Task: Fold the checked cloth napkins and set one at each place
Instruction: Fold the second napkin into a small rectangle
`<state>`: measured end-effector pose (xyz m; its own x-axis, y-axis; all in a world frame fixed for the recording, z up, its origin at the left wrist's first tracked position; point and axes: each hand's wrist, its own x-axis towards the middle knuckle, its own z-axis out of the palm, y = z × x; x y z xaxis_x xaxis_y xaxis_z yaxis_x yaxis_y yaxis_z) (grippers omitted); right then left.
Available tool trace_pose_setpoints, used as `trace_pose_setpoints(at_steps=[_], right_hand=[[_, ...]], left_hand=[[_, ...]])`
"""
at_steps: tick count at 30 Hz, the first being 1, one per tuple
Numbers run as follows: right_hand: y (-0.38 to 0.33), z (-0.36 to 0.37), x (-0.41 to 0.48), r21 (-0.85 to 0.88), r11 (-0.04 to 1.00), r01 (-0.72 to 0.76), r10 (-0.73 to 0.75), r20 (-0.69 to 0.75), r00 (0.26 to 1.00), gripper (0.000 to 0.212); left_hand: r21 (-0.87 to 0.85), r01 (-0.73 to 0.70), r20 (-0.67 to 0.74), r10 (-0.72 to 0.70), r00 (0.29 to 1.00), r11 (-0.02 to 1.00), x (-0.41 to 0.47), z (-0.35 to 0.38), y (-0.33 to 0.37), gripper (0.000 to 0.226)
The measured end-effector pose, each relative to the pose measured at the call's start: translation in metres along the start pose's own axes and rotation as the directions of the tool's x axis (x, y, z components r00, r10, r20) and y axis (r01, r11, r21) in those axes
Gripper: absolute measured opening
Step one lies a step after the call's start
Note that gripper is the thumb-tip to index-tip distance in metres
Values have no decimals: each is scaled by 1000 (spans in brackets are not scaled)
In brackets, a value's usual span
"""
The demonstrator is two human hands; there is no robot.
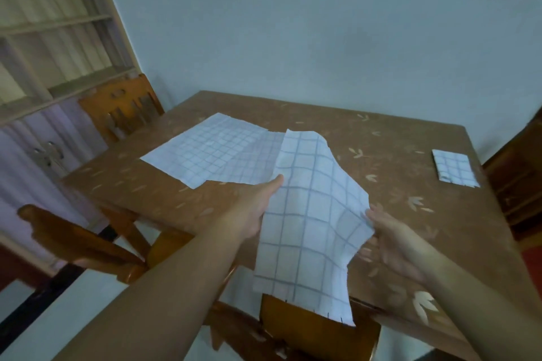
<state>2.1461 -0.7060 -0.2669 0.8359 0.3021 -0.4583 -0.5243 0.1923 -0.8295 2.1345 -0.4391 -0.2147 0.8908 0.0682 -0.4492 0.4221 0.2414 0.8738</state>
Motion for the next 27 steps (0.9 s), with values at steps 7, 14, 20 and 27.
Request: trace_pose_setpoints(at_steps=[7,14,20,27], right_hand=[[-18,-23,-14,-99,985,141,-165,-299,940,67],[-37,-93,-1,-388,906,171,-315,-346,884,25],[-71,-158,18,-851,496,171,-513,-128,849,19],[-107,-211,23,-899,375,227,-720,-129,682,9]], left_hand=[[270,38,-93,-13,996,962,-5,-1,-24,29],[344,-29,-80,60,995,939,15,61,-30,23],[554,-69,-159,187,969,829,56,126,-40,16],[539,-229,-183,378,908,811,89,189,-37,10]])
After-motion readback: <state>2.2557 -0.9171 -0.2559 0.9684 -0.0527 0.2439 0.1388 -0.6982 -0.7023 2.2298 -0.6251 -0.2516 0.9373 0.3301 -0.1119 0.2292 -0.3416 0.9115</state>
